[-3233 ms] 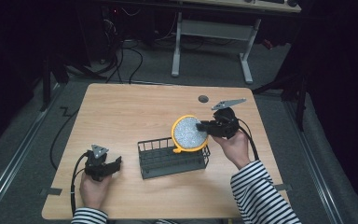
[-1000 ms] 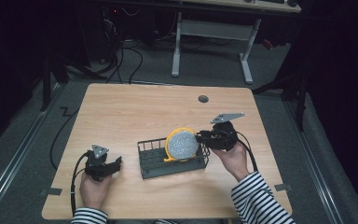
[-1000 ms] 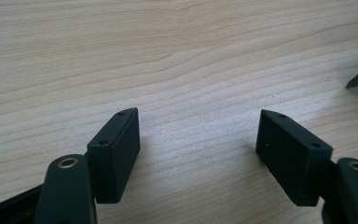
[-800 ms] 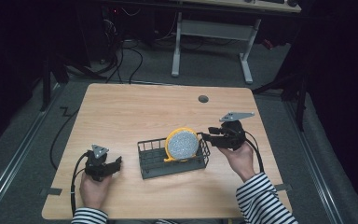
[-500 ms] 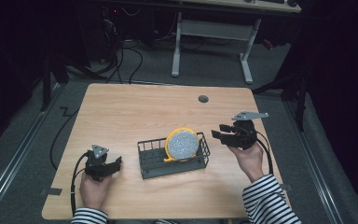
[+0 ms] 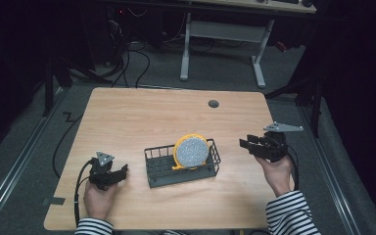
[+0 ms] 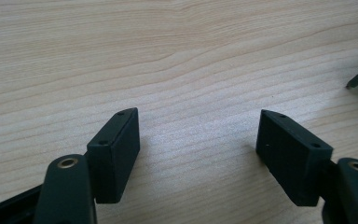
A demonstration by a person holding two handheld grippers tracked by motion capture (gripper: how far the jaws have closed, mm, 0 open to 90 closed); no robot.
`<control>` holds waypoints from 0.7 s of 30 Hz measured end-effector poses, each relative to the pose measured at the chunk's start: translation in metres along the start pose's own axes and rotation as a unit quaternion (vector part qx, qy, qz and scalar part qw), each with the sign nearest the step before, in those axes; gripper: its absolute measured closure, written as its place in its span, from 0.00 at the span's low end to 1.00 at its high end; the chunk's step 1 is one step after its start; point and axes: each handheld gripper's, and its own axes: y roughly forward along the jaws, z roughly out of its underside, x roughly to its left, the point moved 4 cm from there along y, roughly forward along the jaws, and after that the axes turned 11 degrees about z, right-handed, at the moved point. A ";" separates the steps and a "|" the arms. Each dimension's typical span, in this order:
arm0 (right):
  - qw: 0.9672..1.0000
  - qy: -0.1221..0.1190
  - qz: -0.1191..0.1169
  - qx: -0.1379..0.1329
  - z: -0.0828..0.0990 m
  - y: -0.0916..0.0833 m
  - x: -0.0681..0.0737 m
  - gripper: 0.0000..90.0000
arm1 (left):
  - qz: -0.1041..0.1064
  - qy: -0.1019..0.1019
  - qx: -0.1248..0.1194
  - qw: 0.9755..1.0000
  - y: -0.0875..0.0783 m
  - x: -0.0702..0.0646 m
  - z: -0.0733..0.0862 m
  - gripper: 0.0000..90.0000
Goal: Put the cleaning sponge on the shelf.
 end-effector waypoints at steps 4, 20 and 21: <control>1.000 0.014 0.004 -0.001 0.008 -0.002 -0.009 0.62 | 0.000 0.000 0.000 1.000 0.000 0.000 0.000 0.34; 0.998 0.059 0.019 0.012 0.050 0.000 -0.031 0.61 | 0.000 0.000 0.000 1.000 0.000 0.000 0.000 0.34; 0.998 0.061 0.022 0.014 0.055 0.002 -0.031 0.60 | 0.000 0.000 0.000 1.000 0.000 0.000 0.000 0.34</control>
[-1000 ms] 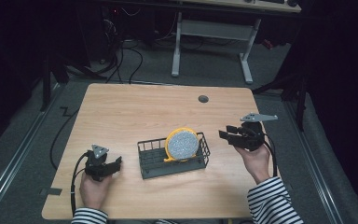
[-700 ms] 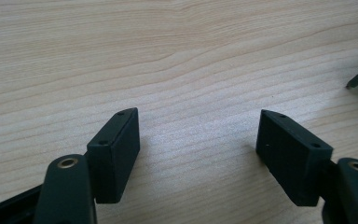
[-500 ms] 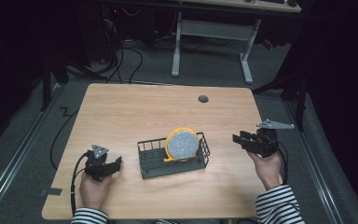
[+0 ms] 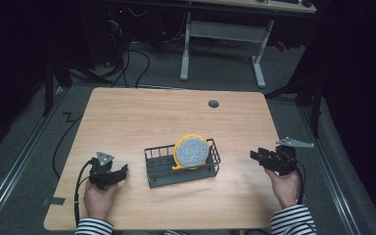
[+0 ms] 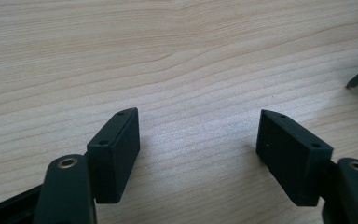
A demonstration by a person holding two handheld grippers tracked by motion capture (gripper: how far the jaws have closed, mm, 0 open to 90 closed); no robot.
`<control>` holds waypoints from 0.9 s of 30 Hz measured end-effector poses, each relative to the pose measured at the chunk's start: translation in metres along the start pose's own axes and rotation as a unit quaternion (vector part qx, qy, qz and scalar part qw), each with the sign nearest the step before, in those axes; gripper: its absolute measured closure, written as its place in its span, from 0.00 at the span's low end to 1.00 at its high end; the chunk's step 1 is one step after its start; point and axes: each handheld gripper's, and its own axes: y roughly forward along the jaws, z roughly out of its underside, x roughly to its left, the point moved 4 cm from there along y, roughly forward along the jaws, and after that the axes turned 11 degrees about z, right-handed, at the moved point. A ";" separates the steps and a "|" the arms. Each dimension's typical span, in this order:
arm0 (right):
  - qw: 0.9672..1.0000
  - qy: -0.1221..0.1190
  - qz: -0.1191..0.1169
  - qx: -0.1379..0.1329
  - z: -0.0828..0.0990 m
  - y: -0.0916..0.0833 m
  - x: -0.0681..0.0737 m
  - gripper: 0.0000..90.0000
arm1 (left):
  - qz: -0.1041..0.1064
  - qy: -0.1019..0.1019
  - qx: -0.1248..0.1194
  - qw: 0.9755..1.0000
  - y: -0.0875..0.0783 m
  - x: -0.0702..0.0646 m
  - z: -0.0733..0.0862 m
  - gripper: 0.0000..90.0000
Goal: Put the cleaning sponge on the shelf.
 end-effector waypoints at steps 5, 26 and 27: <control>1.000 0.005 0.005 0.003 0.011 0.005 -0.002 0.57 | 0.000 0.000 0.000 1.000 0.000 0.000 0.000 0.34; 0.999 0.005 0.043 0.008 0.056 0.024 -0.004 0.45 | 0.000 0.001 0.001 1.000 0.000 0.000 0.000 0.34; 0.999 0.003 0.045 0.010 0.057 0.025 -0.003 0.45 | 0.000 0.000 0.000 1.000 0.000 0.000 0.000 0.34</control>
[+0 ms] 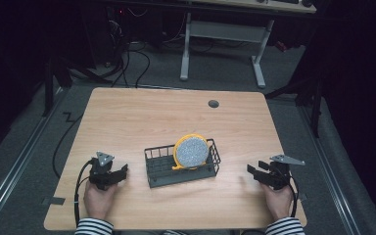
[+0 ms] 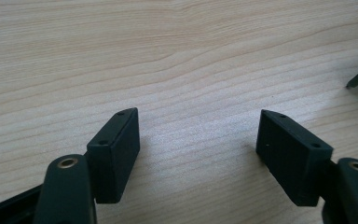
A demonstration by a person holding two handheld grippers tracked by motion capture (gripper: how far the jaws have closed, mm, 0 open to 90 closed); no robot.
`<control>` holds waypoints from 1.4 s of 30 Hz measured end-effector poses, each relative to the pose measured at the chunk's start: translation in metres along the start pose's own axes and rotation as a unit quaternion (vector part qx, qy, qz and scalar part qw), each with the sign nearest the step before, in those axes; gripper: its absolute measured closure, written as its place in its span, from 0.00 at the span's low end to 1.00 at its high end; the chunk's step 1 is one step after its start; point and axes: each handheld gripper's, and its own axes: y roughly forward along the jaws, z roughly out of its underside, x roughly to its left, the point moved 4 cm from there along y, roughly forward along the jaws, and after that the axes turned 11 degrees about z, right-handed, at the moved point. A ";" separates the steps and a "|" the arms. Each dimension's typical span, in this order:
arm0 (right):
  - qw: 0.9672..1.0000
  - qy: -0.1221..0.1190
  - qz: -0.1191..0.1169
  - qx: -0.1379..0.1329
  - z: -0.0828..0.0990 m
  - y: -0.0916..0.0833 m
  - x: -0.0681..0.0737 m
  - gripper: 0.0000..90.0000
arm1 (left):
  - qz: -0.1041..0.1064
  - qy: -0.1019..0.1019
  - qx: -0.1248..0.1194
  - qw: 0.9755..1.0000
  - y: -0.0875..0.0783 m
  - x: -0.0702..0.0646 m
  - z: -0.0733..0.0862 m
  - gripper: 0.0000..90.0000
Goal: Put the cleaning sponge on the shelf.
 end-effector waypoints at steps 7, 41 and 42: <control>1.000 -0.014 0.010 0.008 0.009 0.010 0.004 0.44 | 0.000 0.000 0.000 1.000 0.000 0.000 0.000 0.34; 0.995 -0.077 0.058 0.007 0.016 0.015 0.020 0.41 | -0.001 0.000 -0.001 1.000 0.000 0.000 0.000 0.34; 0.995 -0.077 0.058 0.007 0.016 0.015 0.020 0.41 | -0.001 0.000 -0.001 1.000 0.000 0.000 0.000 0.34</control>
